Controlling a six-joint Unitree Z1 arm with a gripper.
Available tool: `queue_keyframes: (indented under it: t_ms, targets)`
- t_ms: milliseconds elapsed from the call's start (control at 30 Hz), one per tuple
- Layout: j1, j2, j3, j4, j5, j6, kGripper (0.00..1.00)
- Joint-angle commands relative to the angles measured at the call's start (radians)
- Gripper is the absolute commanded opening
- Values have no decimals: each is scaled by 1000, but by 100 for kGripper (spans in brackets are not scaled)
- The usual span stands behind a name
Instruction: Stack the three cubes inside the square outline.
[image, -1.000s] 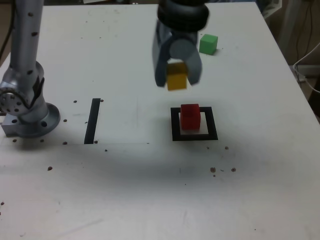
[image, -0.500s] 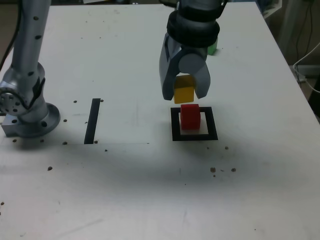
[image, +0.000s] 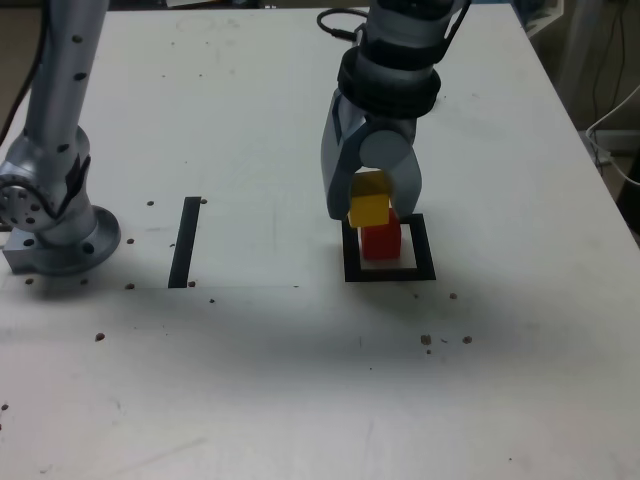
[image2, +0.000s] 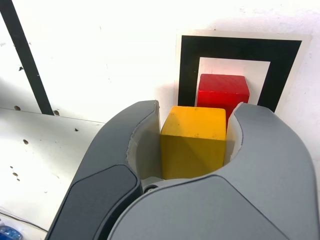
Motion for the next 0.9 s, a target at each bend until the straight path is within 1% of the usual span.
queue_keyframes:
  t_ms: [0,167,333,567,633,867]
  targets:
    - [-1,8,5,-5,3,1,20]
    - [-1,14,11,-16,8,1,31]
    - [-1,15,19,-26,10,1,34]
    - [-1,15,26,-44,11,6,56]
    - [-1,15,28,-53,14,8,57]
    - [-1,17,33,-79,21,13,57]
